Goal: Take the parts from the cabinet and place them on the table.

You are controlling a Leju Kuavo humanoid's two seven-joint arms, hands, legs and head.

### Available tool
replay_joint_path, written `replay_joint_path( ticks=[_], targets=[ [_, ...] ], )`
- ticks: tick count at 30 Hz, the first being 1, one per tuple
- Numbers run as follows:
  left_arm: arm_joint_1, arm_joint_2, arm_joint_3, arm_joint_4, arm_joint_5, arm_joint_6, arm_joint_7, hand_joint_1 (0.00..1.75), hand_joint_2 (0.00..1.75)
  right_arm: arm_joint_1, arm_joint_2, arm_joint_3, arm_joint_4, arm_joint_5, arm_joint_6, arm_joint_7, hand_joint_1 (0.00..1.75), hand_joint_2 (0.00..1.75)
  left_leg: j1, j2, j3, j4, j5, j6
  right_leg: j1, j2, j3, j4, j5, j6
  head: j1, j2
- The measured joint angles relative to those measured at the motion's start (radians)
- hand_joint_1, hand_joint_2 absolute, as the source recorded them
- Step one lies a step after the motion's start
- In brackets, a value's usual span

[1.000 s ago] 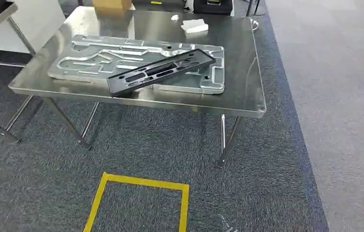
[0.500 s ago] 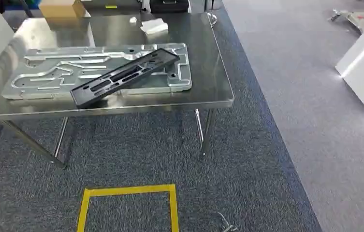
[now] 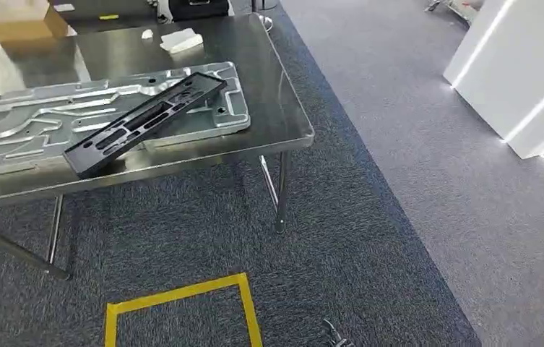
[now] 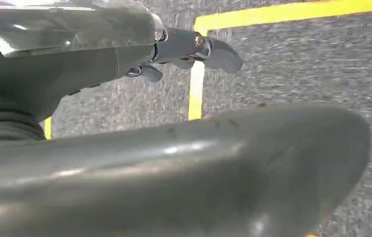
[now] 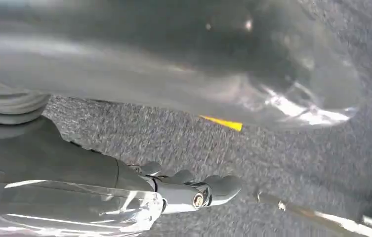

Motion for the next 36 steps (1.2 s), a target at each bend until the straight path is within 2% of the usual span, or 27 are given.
replay_joint_path(
  ticks=[2, 3, 4, 5, 7, 8, 9, 11, 12, 13, 14, 17, 18, 19, 20, 21, 23, 24, 25, 27, 28, 29, 30, 33, 34, 35, 36],
  targets=[
    [-0.006, -0.001, 0.000, 0.000, 0.000, -0.002, 0.000, 0.00, 0.00, 0.005, -0.001, 0.000, 0.002, 0.000, 0.000, 0.001, 0.00, 0.00, 0.000, 0.022, 0.009, -0.006, 0.000, -0.008, 0.000, 0.025, -0.002, -0.008, 0.004, -0.005, 0.000, 0.000],
    [-0.005, -0.001, 0.000, 0.000, 0.001, -0.003, 0.000, 0.00, 0.00, 0.007, 0.000, 0.000, 0.002, 0.000, -0.001, 0.001, 0.00, 0.00, 0.000, 0.011, 0.009, -0.002, -0.009, -0.014, -0.019, 0.039, 0.010, -0.024, 0.016, -0.007, 0.000, 0.000],
    [-0.005, -0.001, 0.000, 0.000, 0.001, -0.003, 0.000, 0.00, 0.00, 0.006, 0.001, 0.001, 0.003, 0.001, -0.001, 0.001, 0.00, 0.00, 0.003, -0.047, 0.003, 0.024, -0.031, -0.022, -0.019, 0.049, 0.011, -0.030, 0.020, -0.011, -0.001, 0.000],
    [-0.004, -0.002, 0.000, 0.000, 0.001, -0.003, 0.000, 0.00, 0.00, 0.004, 0.002, 0.001, 0.003, 0.001, -0.002, 0.003, 0.00, 0.00, 0.008, -0.086, -0.024, 0.084, -0.069, -0.025, -0.020, 0.060, 0.008, -0.030, 0.023, -0.013, -0.001, 0.000],
    [0.002, -0.002, 0.000, 0.000, 0.001, -0.003, 0.000, 0.00, 0.00, 0.003, 0.005, 0.001, 0.004, 0.004, -0.002, 0.004, 0.00, 0.00, 0.015, -0.110, -0.097, 0.246, -0.141, -0.034, -0.020, 0.089, 0.004, -0.027, 0.023, -0.014, -0.001, 0.000],
    [0.004, -0.002, 0.000, 0.000, 0.001, -0.003, 0.000, 0.00, 0.00, 0.006, 0.005, 0.002, 0.005, 0.005, -0.002, 0.005, 0.00, 0.00, 0.017, -0.111, -0.122, 0.296, -0.149, -0.037, -0.020, 0.103, 0.002, -0.024, 0.023, -0.014, -0.001, 0.000],
    [0.006, -0.002, 0.001, 0.000, 0.001, -0.003, 0.000, 0.00, 0.00, 0.008, 0.005, 0.002, 0.006, 0.005, -0.003, 0.007, 0.00, 0.00, 0.019, -0.111, -0.124, 0.293, -0.130, -0.038, -0.021, 0.119, 0.002, -0.021, 0.023, -0.013, -0.001, 0.000],
    [0.005, -0.001, 0.001, 0.000, 0.002, -0.003, 0.000, 0.00, 0.00, 0.008, 0.005, 0.002, 0.008, 0.006, -0.003, 0.007, 0.00, 0.00, 0.024, -0.116, -0.073, 0.170, -0.045, -0.041, -0.023, 0.148, 0.002, -0.013, 0.022, -0.008, -0.001, 0.000],
    [0.005, -0.001, 0.002, 0.000, 0.002, -0.003, 0.000, 0.00, 0.00, 0.008, 0.005, 0.003, 0.008, 0.006, -0.003, 0.008, 0.00, 0.00, 0.029, -0.143, -0.026, 0.064, 0.010, -0.041, -0.025, 0.164, 0.001, -0.007, 0.019, -0.003, -0.001, 0.000],
    [0.005, -0.001, 0.002, 0.000, 0.002, -0.003, -0.001, 0.00, 0.00, 0.007, 0.006, 0.003, 0.008, 0.008, -0.004, 0.009, 0.00, 0.00, 0.034, -0.200, -0.005, 0.023, 0.000, -0.039, -0.027, 0.174, -0.004, -0.002, 0.017, 0.003, -0.001, 0.000],
    [0.006, -0.002, 0.002, 0.000, 0.002, -0.003, -0.002, 0.00, 0.00, 0.005, 0.006, 0.003, 0.008, 0.009, -0.005, 0.011, 0.00, 0.00, 0.028, -0.206, -0.011, 0.013, 0.002, -0.031, -0.023, 0.185, -0.010, 0.007, 0.017, 0.012, -0.001, 0.000],
    [0.002, -0.002, 0.003, 0.000, 0.002, -0.003, -0.003, 0.00, 0.00, 0.007, 0.007, 0.003, 0.008, 0.009, -0.006, 0.014, 0.00, 0.00, 0.020, -0.176, -0.010, 0.018, 0.008, -0.012, -0.029, 0.212, -0.021, -0.004, 0.031, 0.034, -0.001, 0.000],
    [0.001, -0.004, 0.003, 0.000, 0.003, -0.003, -0.004, 0.00, 0.00, 0.008, 0.007, 0.003, 0.008, 0.010, -0.007, 0.015, 0.00, 0.00, 0.030, -0.158, -0.012, 0.004, 0.017, 0.002, -0.028, 0.223, -0.023, 0.000, 0.030, 0.040, -0.001, 0.000],
    [0.000, -0.004, 0.003, -0.001, 0.002, -0.003, -0.005, 0.00, 0.00, 0.009, 0.006, 0.003, 0.009, 0.009, -0.009, 0.015, 0.00, 0.00, 0.029, -0.144, -0.009, 0.000, 0.021, 0.008, -0.024, 0.171, -0.035, 0.020, 0.014, 0.040, -0.001, 0.000],
    [0.000, -0.004, 0.003, -0.001, 0.002, -0.004, -0.007, 0.00, 0.00, 0.006, 0.006, 0.003, 0.009, 0.009, -0.011, 0.016, 0.00, 0.00, 0.028, -0.132, -0.010, -0.003, 0.023, 0.015, -0.021, 0.121, -0.062, 0.074, -0.024, 0.042, 0.000, 0.000],
    [0.003, -0.004, 0.003, -0.001, 0.001, -0.006, -0.008, 0.00, 0.00, 0.003, 0.006, 0.003, 0.008, 0.009, -0.011, 0.016, 0.00, 0.00, 0.024, -0.117, -0.013, -0.003, 0.023, 0.016, -0.022, 0.096, -0.101, 0.153, -0.067, 0.046, 0.000, 0.000],
    [0.005, -0.004, 0.003, -0.001, 0.000, -0.010, -0.008, 0.00, 0.00, 0.002, 0.006, 0.003, 0.009, 0.009, -0.014, 0.018, 0.00, 0.00, 0.018, -0.085, -0.017, -0.001, 0.022, 0.018, -0.025, 0.079, -0.164, 0.288, -0.117, 0.049, 0.000, 0.000],
    [0.004, -0.004, 0.003, -0.001, -0.001, -0.010, -0.008, 0.00, 0.00, 0.003, 0.006, 0.003, 0.009, 0.009, -0.014, 0.020, 0.00, 0.00, 0.016, -0.070, -0.017, -0.001, 0.022, 0.019, -0.025, 0.076, -0.169, 0.303, -0.111, 0.049, 0.000, 0.000],
    [0.003, -0.004, 0.003, -0.001, -0.001, -0.011, -0.007, 0.00, 0.00, 0.004, 0.006, 0.003, 0.009, 0.009, -0.014, 0.021, 0.00, 0.00, 0.015, -0.057, -0.017, -0.001, 0.021, 0.019, -0.025, 0.075, -0.150, 0.272, -0.087, 0.047, 0.000, 0.000],
    [-0.001, -0.004, 0.003, -0.001, -0.002, -0.012, -0.005, 0.00, 0.00, 0.003, 0.006, 0.003, 0.009, 0.009, -0.014, 0.026, 0.00, 0.00, 0.010, -0.031, -0.014, -0.001, 0.018, 0.017, -0.021, 0.053, -0.047, 0.090, -0.005, 0.034, 0.000, 0.000],
    [-0.003, -0.005, 0.003, -0.001, -0.002, -0.012, -0.005, 0.00, 0.00, 0.001, 0.006, 0.003, 0.008, 0.009, -0.013, 0.026, 0.00, 0.00, 0.009, -0.023, -0.011, -0.001, 0.017, 0.015, -0.014, 0.011, 0.003, 0.007, 0.016, 0.023, 0.000, 0.000],
    [-0.003, -0.006, 0.003, -0.001, -0.001, -0.012, -0.004, 0.00, 0.00, -0.003, 0.006, 0.003, 0.009, 0.009, -0.009, 0.029, 0.00, 0.00, 0.005, -0.012, -0.006, -0.006, 0.016, 0.011, -0.007, -0.025, 0.003, 0.005, 0.003, 0.008, -0.001, 0.000],
    [-0.002, -0.005, 0.003, -0.002, 0.000, -0.012, -0.004, 0.00, 0.00, -0.009, 0.006, 0.003, 0.008, 0.009, -0.005, 0.028, 0.00, 0.00, 0.006, -0.008, -0.006, -0.004, 0.013, 0.004, -0.007, -0.023, 0.007, -0.015, 0.012, 0.006, 0.002, 0.000],
    [-0.010, -0.006, 0.003, -0.002, 0.000, -0.016, -0.006, 0.00, 0.00, -0.013, 0.004, 0.003, 0.009, 0.009, 0.002, 0.031, 0.00, 0.00, 0.005, 0.031, 0.011, -0.012, 0.012, -0.010, -0.006, 0.017, 0.003, -0.022, 0.019, -0.002, 0.002, 0.000],
    [-0.009, -0.006, 0.003, -0.002, 0.000, -0.018, -0.006, 0.00, 0.00, -0.011, 0.004, 0.003, 0.010, 0.009, 0.005, 0.031, 0.00, 0.00, 0.011, -0.005, 0.008, -0.003, 0.002, -0.021, -0.021, 0.028, 0.013, -0.034, 0.030, -0.004, 0.002, 0.000],
    [-0.009, -0.006, 0.003, -0.002, 0.000, -0.018, -0.008, 0.00, 0.00, -0.016, 0.004, 0.003, 0.012, 0.010, 0.007, 0.032, 0.00, 0.00, 0.012, -0.068, -0.007, 0.032, -0.027, -0.025, -0.022, 0.040, 0.013, -0.039, 0.033, -0.009, 0.002, 0.000],
    [-0.006, -0.006, 0.004, -0.002, 0.000, -0.019, -0.009, 0.00, 0.00, -0.022, 0.005, 0.003, 0.013, 0.009, 0.008, 0.031, 0.00, 0.00, 0.015, -0.097, -0.036, 0.099, -0.068, -0.026, -0.021, 0.053, 0.009, -0.039, 0.036, -0.014, 0.002, 0.000]
  ],
)
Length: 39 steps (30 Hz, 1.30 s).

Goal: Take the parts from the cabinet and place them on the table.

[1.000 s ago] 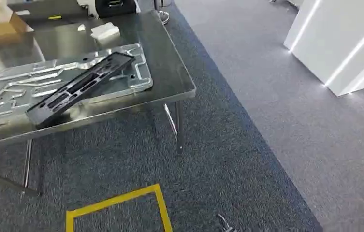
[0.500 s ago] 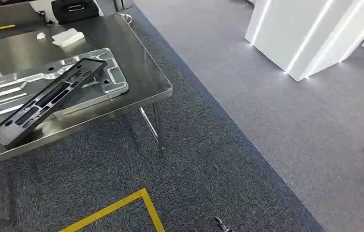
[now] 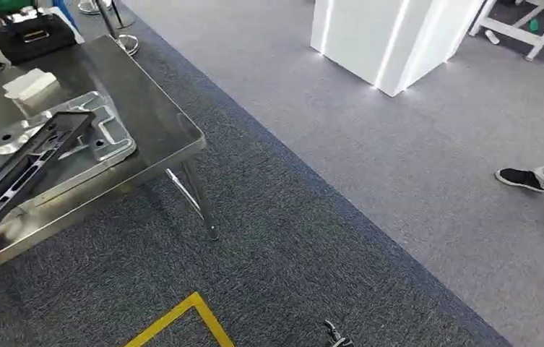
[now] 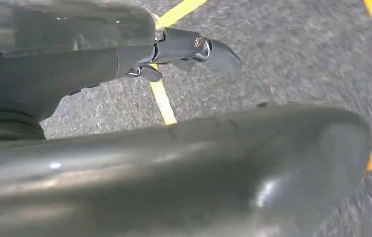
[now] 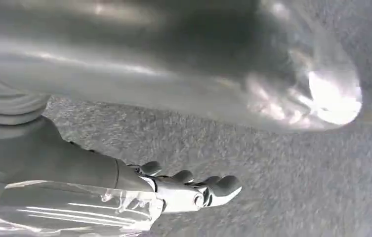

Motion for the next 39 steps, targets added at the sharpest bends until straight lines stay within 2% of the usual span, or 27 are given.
replay_joint_path(
  ticks=[2, 3, 4, 6, 7, 8, 9, 12, 13, 14, 15, 17, 18, 19, 20, 22, 23, 24, 28, 30, 31, 33, 34, 35, 37, 38, 39],
  targets=[
    [0.006, 0.000, 0.002, 0.000, 0.000, -0.002, 0.000, 0.00, 0.00, -0.005, 0.001, 0.000, 0.001, 0.000, 0.005, 0.000, 0.00, 0.00, 0.002, -0.015, -0.075, 0.164, -0.072, -0.004, 0.000, 0.031, -0.004, 0.002, 0.001, -0.001, 0.000, 0.000],
    [0.008, 0.000, 0.002, 0.000, 0.000, -0.002, 0.000, 0.00, 0.00, -0.004, 0.000, 0.000, 0.002, 0.000, 0.005, 0.000, 0.00, 0.00, 0.003, -0.015, -0.098, 0.211, -0.078, -0.006, 0.000, 0.046, -0.005, 0.005, 0.001, -0.001, 0.000, 0.000],
    [0.009, 0.000, 0.003, 0.000, 0.000, -0.002, 0.000, 0.00, 0.00, -0.003, 0.000, 0.000, 0.004, 0.000, 0.005, 0.000, 0.00, 0.00, 0.006, -0.016, -0.096, 0.201, -0.055, -0.007, -0.001, 0.062, -0.005, 0.008, 0.001, 0.000, 0.000, 0.000],
    [0.009, 0.003, 0.003, 0.000, 0.000, -0.002, -0.001, 0.00, 0.00, -0.006, 0.000, 0.000, 0.008, 0.000, 0.007, 0.000, 0.00, 0.00, 0.012, -0.021, -0.033, 0.058, 0.038, -0.009, -0.003, 0.094, -0.005, 0.018, -0.003, 0.005, 0.000, 0.000],
    [0.009, 0.004, 0.003, 0.000, 0.000, -0.002, -0.001, 0.00, 0.00, -0.007, 0.000, 0.000, 0.010, 0.001, 0.007, 0.000, 0.00, 0.00, 0.018, -0.048, 0.008, -0.037, 0.085, -0.011, -0.005, 0.108, -0.006, 0.025, -0.007, 0.011, 0.000, 0.000],
    [0.010, 0.004, 0.003, 0.000, 0.000, -0.002, -0.001, 0.00, 0.00, -0.009, 0.000, 0.000, 0.011, 0.001, 0.008, -0.002, 0.00, 0.00, 0.026, -0.117, 0.024, -0.074, 0.075, -0.012, -0.005, 0.117, -0.014, 0.033, -0.009, 0.017, 0.000, 0.000],
    [0.009, 0.004, 0.004, 0.000, -0.002, -0.002, -0.002, 0.00, 0.00, -0.013, 0.000, 0.000, 0.014, 0.001, 0.008, -0.004, 0.00, 0.00, 0.021, -0.119, 0.018, -0.083, 0.075, -0.007, -0.001, 0.129, -0.024, 0.044, -0.011, 0.025, 0.000, 0.000],
    [0.007, 0.004, 0.004, 0.000, -0.001, -0.001, -0.003, 0.00, 0.00, -0.013, 0.000, 0.000, 0.024, 0.002, 0.011, -0.008, 0.00, 0.00, 0.013, -0.083, 0.020, -0.082, 0.081, 0.013, -0.008, 0.162, -0.034, 0.033, 0.002, 0.049, 0.000, 0.000],
    [0.007, 0.004, 0.004, 0.000, 0.001, -0.001, -0.003, 0.00, 0.00, -0.014, 0.000, 0.000, 0.028, 0.002, 0.012, -0.008, 0.00, 0.00, 0.024, -0.066, 0.023, -0.094, 0.089, 0.024, -0.012, 0.163, -0.035, 0.038, -0.001, 0.052, 0.000, 0.000],
    [0.006, 0.005, 0.004, 0.000, 0.000, -0.001, -0.003, 0.00, 0.00, -0.013, 0.000, 0.000, 0.031, 0.002, 0.013, -0.010, 0.00, 0.00, 0.020, -0.055, 0.025, -0.099, 0.092, 0.031, -0.005, 0.102, -0.046, 0.063, -0.019, 0.052, 0.001, 0.000],
    [0.007, 0.005, 0.004, 0.000, 0.000, -0.001, -0.004, 0.00, 0.00, -0.017, 0.000, 0.000, 0.032, 0.002, 0.013, -0.010, 0.00, 0.00, 0.017, -0.041, 0.025, -0.101, 0.093, 0.036, -0.003, 0.061, -0.075, 0.120, -0.055, 0.054, 0.001, 0.000],
    [0.011, 0.005, 0.005, 0.000, 0.000, 0.000, -0.004, 0.00, 0.00, -0.024, 0.000, 0.000, 0.036, 0.002, 0.014, -0.010, 0.00, 0.00, 0.009, -0.006, 0.023, -0.100, 0.091, 0.040, -0.005, 0.030, -0.159, 0.288, -0.129, 0.059, 0.001, 0.000],
    [0.011, 0.005, 0.005, 0.000, -0.001, -0.001, -0.003, 0.00, 0.00, -0.022, 0.000, 0.000, 0.038, 0.002, 0.014, -0.010, 0.00, 0.00, 0.007, 0.009, 0.023, -0.100, 0.089, 0.041, -0.006, 0.026, -0.187, 0.343, -0.143, 0.060, 0.001, 0.000],
    [0.011, 0.005, 0.005, 0.000, -0.001, -0.001, -0.004, 0.00, 0.00, -0.020, 0.000, 0.000, 0.040, 0.001, 0.014, -0.010, 0.00, 0.00, 0.007, 0.023, 0.024, -0.100, 0.088, 0.041, -0.006, 0.024, -0.190, 0.347, -0.131, 0.060, 0.002, 0.000],
    [0.010, 0.005, 0.005, 0.000, -0.002, -0.001, -0.004, 0.00, 0.00, -0.019, 0.000, 0.000, 0.042, 0.001, 0.014, -0.011, 0.00, 0.00, 0.006, 0.035, 0.026, -0.099, 0.086, 0.039, -0.006, 0.021, -0.168, 0.304, -0.099, 0.059, 0.001, 0.000],
    [0.008, 0.005, 0.005, 0.000, -0.005, -0.001, -0.004, 0.00, 0.00, -0.020, 0.000, 0.000, 0.045, 0.000, 0.013, -0.011, 0.00, 0.00, 0.004, 0.058, 0.034, -0.099, 0.079, 0.036, -0.002, -0.004, -0.071, 0.125, -0.016, 0.048, 0.001, 0.000],
    [0.007, 0.005, 0.005, 0.000, -0.006, -0.001, -0.003, 0.00, 0.00, -0.021, 0.000, 0.000, 0.045, 0.000, 0.012, -0.013, 0.00, 0.00, 0.002, 0.068, 0.039, -0.100, 0.076, 0.032, 0.005, -0.051, -0.025, 0.038, -0.002, 0.038, 0.002, 0.000],
    [0.007, 0.005, 0.005, 0.000, -0.006, -0.001, -0.003, 0.00, 0.00, -0.022, 0.000, 0.000, 0.046, 0.000, 0.012, -0.014, 0.00, 0.00, -0.004, 0.076, 0.041, -0.099, 0.071, 0.024, 0.011, -0.058, -0.025, 0.036, -0.005, 0.030, 0.001, 0.000],
    [0.000, 0.004, 0.005, -0.001, -0.006, 0.002, 0.003, 0.00, 0.00, -0.019, 0.000, 0.000, 0.050, 0.000, 0.013, -0.015, 0.00, 0.00, -0.008, 0.114, 0.054, -0.109, 0.064, 0.003, 0.010, -0.008, -0.016, 0.019, 0.004, 0.011, 0.001, 0.000],
    [0.002, 0.005, 0.006, -0.001, -0.005, 0.007, 0.006, 0.00, 0.00, -0.018, 0.003, 0.000, 0.052, 0.000, 0.014, -0.016, 0.00, 0.00, 0.003, 0.020, 0.028, -0.036, 0.013, -0.001, 0.001, 0.007, -0.011, 0.003, 0.011, 0.000, 0.001, 0.000],
    [0.003, 0.004, 0.008, -0.001, -0.005, 0.008, 0.006, 0.00, 0.00, -0.020, 0.005, 0.001, 0.052, 0.000, 0.014, -0.016, 0.00, 0.00, 0.003, -0.002, -0.009, 0.039, -0.026, -0.003, 0.001, 0.020, -0.013, 0.004, 0.011, -0.002, 0.001, 0.000],
    [0.007, 0.004, 0.011, -0.001, -0.004, 0.009, 0.007, 0.00, 0.00, -0.018, 0.008, 0.002, 0.053, 0.001, 0.014, -0.015, 0.00, 0.00, 0.006, -0.015, -0.083, 0.187, -0.078, -0.008, 0.002, 0.047, -0.014, 0.006, 0.010, -0.003, 0.001, 0.000],
    [0.009, 0.004, 0.011, -0.001, -0.004, 0.009, 0.007, 0.00, 0.00, -0.017, 0.008, 0.002, 0.055, 0.001, 0.014, -0.015, 0.00, 0.00, 0.007, -0.015, -0.098, 0.209, -0.070, -0.010, 0.002, 0.063, -0.014, 0.009, 0.010, -0.003, 0.001, 0.000],
    [0.010, 0.004, 0.011, -0.001, -0.005, 0.009, 0.007, 0.00, 0.00, -0.015, 0.008, 0.002, 0.056, 0.001, 0.013, -0.015, 0.00, 0.00, 0.008, -0.016, -0.091, 0.181, -0.039, -0.010, 0.002, 0.078, -0.014, 0.012, 0.009, -0.001, 0.001, 0.000],
    [0.009, 0.004, 0.011, -0.001, -0.004, 0.010, 0.007, 0.00, 0.00, -0.015, 0.009, 0.002, 0.058, 0.001, 0.012, -0.015, 0.00, 0.00, 0.014, -0.031, -0.021, 0.011, 0.066, -0.010, -0.001, 0.111, -0.013, 0.024, 0.003, 0.007, 0.001, 0.000],
    [0.010, 0.004, 0.012, -0.001, -0.005, 0.010, 0.007, 0.00, 0.00, -0.015, 0.009, 0.002, 0.058, 0.001, 0.011, -0.015, 0.00, 0.00, 0.020, -0.071, 0.009, -0.066, 0.096, -0.010, -0.002, 0.122, -0.017, 0.031, 0.000, 0.012, 0.001, 0.000],
    [0.010, 0.004, 0.012, -0.001, -0.005, 0.010, 0.009, 0.00, 0.00, -0.016, 0.009, 0.002, 0.058, 0.001, 0.010, -0.015, 0.00, 0.00, 0.018, -0.108, 0.014, -0.083, 0.077, -0.009, 0.003, 0.131, -0.025, 0.041, -0.003, 0.018, 0.001, 0.000]
  ],
)
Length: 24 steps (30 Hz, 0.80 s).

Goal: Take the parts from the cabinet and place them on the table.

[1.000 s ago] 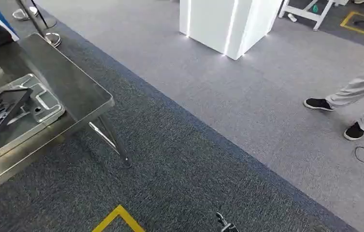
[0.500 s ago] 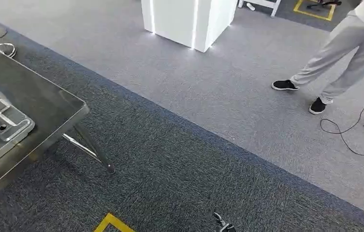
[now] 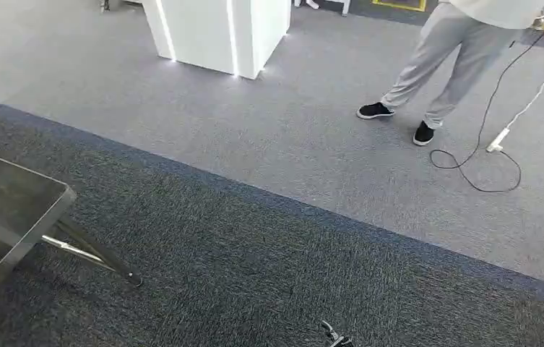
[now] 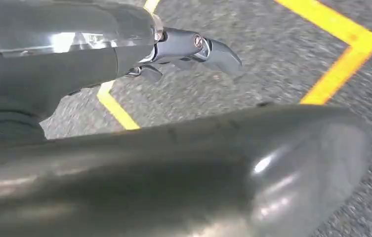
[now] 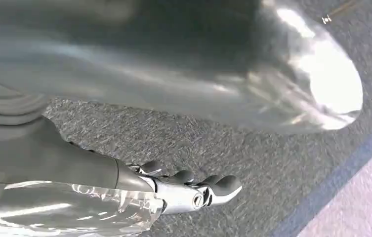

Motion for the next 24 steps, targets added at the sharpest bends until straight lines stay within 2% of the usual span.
replay_joint_path(
  ticks=[1, 3, 4, 5, 6, 7, 8, 9, 10, 11, 12, 13, 14, 15, 19, 20, 21, 22, 23, 24],
  targets=[
    [-0.001, 0.000, 0.000, 0.000, -0.002, 0.000, 0.000, 0.00, 0.00, 0.000, 0.000, 0.000, 0.000, 0.000, -0.002, 0.000, 0.00, 0.00, 0.001, 0.011, -0.003, 0.002, 0.004, 0.006, -0.003, 0.014, -0.006, 0.001, 0.002, 0.006, 0.000, 0.000],
    [-0.001, 0.000, 0.000, 0.000, -0.002, 0.000, 0.000, 0.00, 0.00, 0.002, 0.001, 0.000, 0.000, 0.000, -0.004, 0.001, 0.00, 0.00, -0.008, 0.030, -0.002, 0.003, 0.006, 0.017, -0.008, 0.029, -0.009, -0.005, 0.008, 0.020, 0.000, 0.000],
    [-0.002, 0.000, 0.000, 0.000, -0.003, 0.000, 0.000, 0.00, 0.00, 0.003, 0.001, 0.000, 0.001, 0.000, -0.005, 0.001, 0.00, 0.00, -0.004, 0.040, 0.002, -0.005, 0.012, 0.028, -0.010, 0.040, -0.013, -0.004, 0.010, 0.028, 0.000, 0.000],
    [-0.003, -0.001, 0.000, 0.000, -0.003, 0.000, 0.000, 0.00, 0.00, 0.006, 0.000, 0.000, 0.002, 0.000, -0.005, 0.001, 0.00, 0.00, -0.001, 0.060, 0.004, -0.011, 0.018, 0.036, -0.010, -0.005, -0.016, 0.014, 0.000, 0.028, 0.000, 0.000],
    [-0.004, -0.002, 0.000, 0.000, -0.004, 0.000, 0.000, 0.00, 0.00, 0.005, 0.000, 0.000, 0.002, 0.000, -0.005, 0.002, 0.00, 0.00, -0.003, 0.067, 0.004, -0.014, 0.020, 0.042, -0.003, -0.058, -0.036, 0.052, -0.028, 0.028, 0.002, 0.000],
    [-0.003, -0.002, 0.000, 0.000, -0.004, 0.000, 0.000, 0.00, 0.00, 0.003, 0.000, 0.000, 0.002, 0.000, -0.006, 0.002, 0.00, 0.00, -0.006, 0.080, 0.003, -0.015, 0.020, 0.046, -0.003, -0.084, -0.070, 0.120, -0.067, 0.030, 0.002, 0.000],
    [-0.001, -0.002, 0.000, 0.000, -0.006, 0.000, 0.000, 0.00, 0.00, 0.001, 0.000, 0.000, 0.002, 0.000, -0.006, 0.003, 0.00, 0.00, -0.009, 0.095, 0.002, -0.014, 0.019, 0.047, -0.006, -0.097, -0.115, 0.209, -0.107, 0.032, 0.002, 0.000],
    [0.000, -0.002, 0.000, 0.000, -0.006, 0.000, 0.000, 0.00, 0.00, 0.002, 0.000, 0.000, 0.002, 0.000, -0.006, 0.003, 0.00, 0.00, -0.012, 0.110, 0.002, -0.014, 0.018, 0.047, -0.007, -0.101, -0.148, 0.275, -0.130, 0.033, 0.002, 0.000],
    [0.000, -0.002, 0.000, 0.000, -0.006, 0.000, 0.000, 0.00, 0.00, 0.004, 0.000, 0.000, 0.002, -0.001, -0.006, 0.005, 0.00, 0.00, -0.013, 0.127, 0.002, -0.014, 0.016, 0.048, -0.008, -0.103, -0.166, 0.309, -0.132, 0.033, 0.002, 0.000],
    [-0.001, -0.002, 0.000, 0.000, -0.006, 0.000, 0.000, 0.00, 0.00, 0.007, 0.000, 0.000, 0.003, -0.001, -0.006, 0.006, 0.00, 0.00, -0.013, 0.141, 0.003, -0.014, 0.014, 0.048, -0.008, -0.105, -0.156, 0.290, -0.111, 0.032, 0.002, 0.000],
    [-0.003, -0.002, 0.000, 0.000, -0.007, -0.001, 0.000, 0.00, 0.00, 0.008, 0.000, 0.000, 0.003, -0.001, -0.005, 0.007, 0.00, 0.00, -0.013, 0.154, 0.005, -0.014, 0.013, 0.046, -0.007, -0.109, -0.126, 0.233, -0.077, 0.030, 0.002, 0.000],
    [-0.004, -0.002, 0.000, 0.000, -0.007, -0.002, 0.000, 0.00, 0.00, 0.009, 0.000, 0.000, 0.003, -0.001, -0.005, 0.008, 0.00, 0.00, -0.014, 0.166, 0.008, -0.014, 0.010, 0.044, -0.006, -0.122, -0.080, 0.148, -0.037, 0.026, 0.002, 0.000],
    [-0.005, -0.002, 0.000, 0.000, -0.007, -0.002, 0.000, 0.00, 0.00, 0.007, 0.000, 0.000, 0.003, 0.000, -0.005, 0.009, 0.00, 0.00, -0.015, 0.178, 0.013, -0.014, 0.007, 0.040, -0.001, -0.166, -0.022, 0.050, -0.001, 0.018, 0.002, 0.000],
    [-0.004, -0.002, 0.000, 0.000, -0.007, -0.002, 0.000, 0.00, 0.00, 0.004, 0.000, 0.000, 0.003, 0.000, -0.005, 0.009, 0.00, 0.00, -0.018, 0.187, 0.017, -0.013, 0.002, 0.034, 0.009, -0.229, 0.000, 0.000, -0.010, 0.007, 0.002, 0.000],
    [-0.011, -0.004, 0.000, 0.000, -0.008, -0.002, 0.000, 0.00, 0.00, 0.002, 0.000, 0.000, 0.004, 0.002, -0.005, 0.011, 0.00, 0.00, -0.022, 0.237, 0.037, -0.023, -0.007, 0.013, 0.016, -0.172, -0.003, -0.007, -0.003, -0.009, 0.002, 0.000],
    [-0.011, -0.004, 0.000, -0.001, -0.010, -0.003, 0.000, 0.00, 0.00, 0.005, 0.001, 0.000, 0.004, 0.002, -0.005, 0.012, 0.00, 0.00, -0.018, 0.223, 0.039, -0.019, -0.016, 0.005, -0.001, -0.157, 0.011, -0.020, 0.006, -0.017, 0.002, 0.000],
    [-0.011, -0.004, 0.000, -0.001, -0.010, -0.003, -0.003, 0.00, 0.00, 0.005, 0.001, 0.000, 0.005, 0.002, -0.005, 0.011, 0.00, 0.00, -0.016, 0.161, 0.031, 0.011, -0.037, 0.003, 0.001, -0.146, 0.012, -0.024, 0.008, -0.022, 0.002, 0.000],
    [-0.010, -0.004, 0.000, -0.001, -0.010, -0.003, -0.003, 0.00, 0.00, 0.002, 0.001, 0.000, 0.005, 0.003, -0.005, 0.012, 0.00, 0.00, -0.013, 0.120, -0.002, 0.082, -0.080, 0.002, 0.001, -0.131, 0.011, -0.024, 0.010, -0.027, 0.002, 0.000],
    [-0.008, -0.004, 0.000, -0.001, -0.011, -0.005, -0.004, 0.00, 0.00, 0.001, 0.003, 0.001, 0.005, 0.004, -0.005, 0.012, 0.00, 0.00, -0.012, 0.103, -0.041, 0.163, -0.119, 0.000, 0.003, -0.117, 0.011, -0.024, 0.009, -0.029, 0.002, 0.000],
    [-0.005, -0.005, -0.001, -0.001, -0.016, -0.012, -0.008, 0.00, 0.00, 0.002, 0.004, 0.002, 0.005, 0.005, -0.005, 0.011, 0.00, 0.00, -0.012, 0.095, -0.082, 0.246, -0.150, -0.001, 0.004, -0.099, 0.010, -0.023, 0.008, -0.030, 0.002, 0.000]
  ],
)
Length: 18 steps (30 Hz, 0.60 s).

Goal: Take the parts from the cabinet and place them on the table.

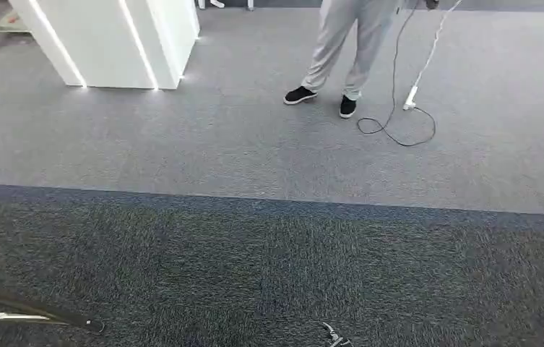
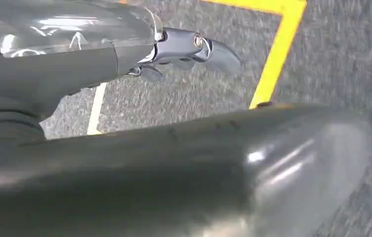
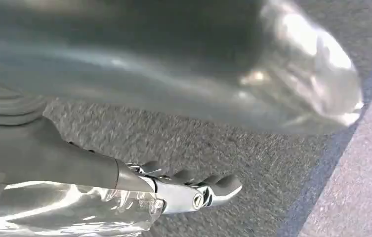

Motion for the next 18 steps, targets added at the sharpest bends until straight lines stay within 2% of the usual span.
replay_joint_path(
  ticks=[1, 2, 3, 4, 5, 6, 7, 8, 10, 11, 12, 13, 14, 15, 16, 17, 18],
  targets=[
    [0.002, 0.000, 0.000, 0.000, -0.004, -0.006, -0.005, 0.00, 0.00, 0.002, 0.000, 0.000, 0.001, 0.000, 0.000, 0.000, 0.00, 0.00, 0.000, -0.001, -0.028, 0.048, -0.006, -0.001, 0.001, 0.016, 0.000, 0.001, 0.000, 0.000, 0.000, 0.000],
    [0.005, 0.000, -0.002, 0.000, -0.009, -0.010, -0.006, 0.00, 0.00, 0.004, 0.000, 0.001, 0.002, 0.002, 0.000, 0.000, 0.00, 0.00, 0.000, -0.002, -0.033, 0.046, 0.015, 0.000, 0.002, 0.033, 0.002, 0.003, 0.000, 0.000, 0.000, 0.000],
    [0.005, 0.000, -0.002, 0.000, -0.008, -0.016, -0.008, 0.00, 0.00, 0.005, 0.000, 0.001, 0.004, 0.003, 0.000, 0.000, 0.00, 0.00, 0.000, -0.003, -0.017, -0.005, 0.059, 0.002, 0.002, 0.051, 0.003, 0.005, -0.001, 0.001, 0.000, 0.000],
    [0.004, 0.001, -0.002, 0.000, -0.006, -0.021, -0.009, 0.00, 0.00, 0.005, 0.000, 0.001, 0.005, 0.004, 0.000, -0.001, 0.00, 0.00, 0.000, -0.009, 0.015, -0.090, 0.113, 0.005, 0.001, 0.067, 0.004, 0.008, -0.003, 0.003, 0.000, 0.000],
    [0.005, 0.001, -0.002, 0.000, -0.005, -0.023, -0.010, 0.00, 0.00, 0.005, 0.001, 0.002, 0.005, 0.006, 0.000, -0.002, 0.00, 0.00, 0.001, -0.035, 0.051, -0.181, 0.163, 0.008, 0.000, 0.080, 0.005, 0.012, -0.005, 0.007, 0.000, 0.000],
    [0.006, 0.003, -0.001, 0.000, 0.000, -0.023, -0.010, 0.00, 0.00, 0.005, 0.002, 0.002, 0.005, 0.010, 0.001, -0.002, 0.00, 0.00, 0.002, -0.091, 0.071, -0.241, 0.176, 0.014, -0.001, 0.090, 0.000, 0.016, -0.008, 0.011, 0.000, 0.000],
    [0.007, 0.004, -0.001, 0.000, 0.001, -0.023, -0.008, 0.00, 0.00, 0.002, 0.003, 0.003, 0.006, 0.011, 0.002, -0.002, 0.00, 0.00, 0.004, -0.098, 0.071, -0.255, 0.170, 0.013, 0.003, 0.101, -0.006, 0.025, -0.010, 0.016, 0.000, 0.000],
    [0.005, 0.004, -0.001, 0.000, 0.004, -0.022, -0.005, 0.00, 0.00, 0.003, 0.004, 0.003, 0.006, 0.012, 0.003, -0.002, 0.00, 0.00, -0.001, -0.085, 0.073, -0.252, 0.170, 0.014, -0.002, 0.110, -0.010, 0.023, -0.008, 0.023, 0.000, 0.000],
    [0.004, 0.004, 0.000, 0.000, 0.011, -0.018, -0.001, 0.00, 0.00, 0.007, 0.004, 0.005, 0.007, 0.014, 0.006, -0.002, 0.00, 0.00, -0.006, -0.069, 0.077, -0.253, 0.173, 0.025, -0.008, 0.130, -0.014, 0.016, -0.002, 0.037, 0.000, 0.000],
    [0.004, 0.002, 0.000, 0.000, 0.013, -0.017, -0.001, 0.00, 0.00, 0.008, 0.003, 0.007, 0.008, 0.014, 0.007, -0.002, 0.00, 0.00, 0.008, -0.054, 0.081, -0.270, 0.183, 0.036, -0.004, 0.124, -0.014, 0.023, -0.006, 0.042, 0.000, 0.000],
    [0.004, 0.002, 0.001, 0.000, 0.014, -0.014, 0.002, 0.00, 0.00, 0.009, 0.003, 0.009, 0.008, 0.014, 0.007, -0.002, 0.00, 0.00, 0.004, -0.040, 0.085, -0.276, 0.185, 0.039, -0.001, 0.066, -0.025, 0.044, -0.023, 0.042, 0.000, 0.000],
    [0.006, 0.002, 0.002, 0.000, 0.017, -0.014, 0.006, 0.00, 0.00, 0.006, 0.003, 0.012, 0.009, 0.017, 0.007, -0.001, 0.00, 0.00, 0.003, -0.029, 0.085, -0.277, 0.185, 0.045, -0.001, 0.028, -0.052, 0.095, -0.057, 0.045, 0.002, 0.000],
    [0.009, 0.002, 0.002, 0.000, 0.021, -0.011, 0.013, 0.00, 0.00, 0.004, 0.003, 0.015, 0.009, 0.017, 0.008, 0.000, 0.00, 0.00, 0.001, -0.014, 0.085, -0.277, 0.185, 0.046, -0.003, 0.007, -0.092, 0.175, -0.100, 0.048, 0.002, 0.000],
    [0.011, 0.002, 0.003, 0.000, 0.022, -0.011, 0.018, 0.00, 0.00, 0.004, 0.004, 0.017, 0.009, 0.017, 0.009, 0.000, 0.00, 0.00, -0.001, 0.001, 0.085, -0.277, 0.183, 0.046, -0.005, -0.002, -0.132, 0.253, -0.132, 0.051, 0.002, 0.000],
    [0.012, 0.002, 0.003, 0.000, 0.024, -0.011, 0.021, 0.00, 0.00, 0.005, 0.004, 0.019, 0.009, 0.017, 0.009, 0.002, 0.00, 0.00, -0.002, 0.017, 0.084, -0.277, 0.181, 0.046, -0.007, -0.005, -0.167, 0.318, -0.148, 0.054, 0.002, 0.000],
    [0.011, 0.002, 0.003, 0.000, 0.024, -0.012, 0.023, 0.00, 0.00, 0.007, 0.004, 0.019, 0.010, 0.017, 0.009, 0.004, 0.00, 0.00, -0.002, 0.032, 0.086, -0.277, 0.179, 0.045, -0.010, -0.007, -0.174, 0.328, -0.137, 0.056, 0.002, 0.000],
    [0.011, 0.001, 0.003, 0.000, 0.024, -0.017, 0.023, 0.00, 0.00, 0.008, 0.004, 0.019, 0.010, 0.017, 0.009, 0.007, 0.00, 0.00, -0.002, 0.044, 0.088, -0.277, 0.177, 0.043, -0.011, -0.010, -0.155, 0.291, -0.107, 0.057, 0.002, 0.000]
  ],
)
